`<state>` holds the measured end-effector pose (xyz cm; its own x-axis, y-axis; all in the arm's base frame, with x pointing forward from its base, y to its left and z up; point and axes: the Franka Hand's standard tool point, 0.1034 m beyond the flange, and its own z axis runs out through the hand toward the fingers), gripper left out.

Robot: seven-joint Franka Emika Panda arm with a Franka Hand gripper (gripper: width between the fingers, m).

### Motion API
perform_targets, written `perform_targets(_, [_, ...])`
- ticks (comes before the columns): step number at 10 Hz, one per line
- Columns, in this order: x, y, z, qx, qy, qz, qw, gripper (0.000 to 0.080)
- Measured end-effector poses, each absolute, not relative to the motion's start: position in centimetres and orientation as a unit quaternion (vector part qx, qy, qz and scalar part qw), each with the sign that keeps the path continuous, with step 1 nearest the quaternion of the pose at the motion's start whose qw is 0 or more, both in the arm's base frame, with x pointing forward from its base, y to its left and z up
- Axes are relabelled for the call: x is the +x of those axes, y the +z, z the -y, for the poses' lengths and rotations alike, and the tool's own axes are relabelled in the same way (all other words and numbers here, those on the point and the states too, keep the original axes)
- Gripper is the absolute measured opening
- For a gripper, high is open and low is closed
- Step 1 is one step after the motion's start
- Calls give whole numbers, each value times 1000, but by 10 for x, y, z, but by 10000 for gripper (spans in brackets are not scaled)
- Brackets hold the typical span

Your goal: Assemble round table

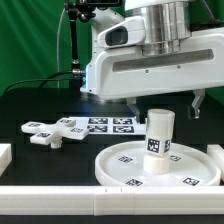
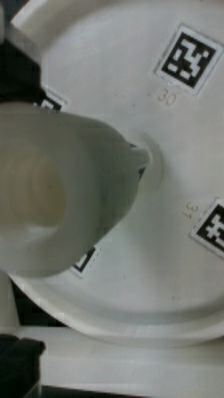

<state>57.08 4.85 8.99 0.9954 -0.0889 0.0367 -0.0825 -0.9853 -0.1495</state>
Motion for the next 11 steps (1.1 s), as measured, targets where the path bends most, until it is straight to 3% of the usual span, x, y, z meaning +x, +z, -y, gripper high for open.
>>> perform_targets(1, [571, 90, -49, -997, -25, -3, 73, 649])
perform_targets(3, [573, 92, -56, -991, -30, 126, 45, 649])
perform_targets(5, [576, 91, -57, -974, -31, 223, 29, 649])
perform_targets(8, [576, 91, -53, -950, -33, 309, 24, 649])
perform_targets(11, [573, 88, -57, -882, -23, 470, -2, 649])
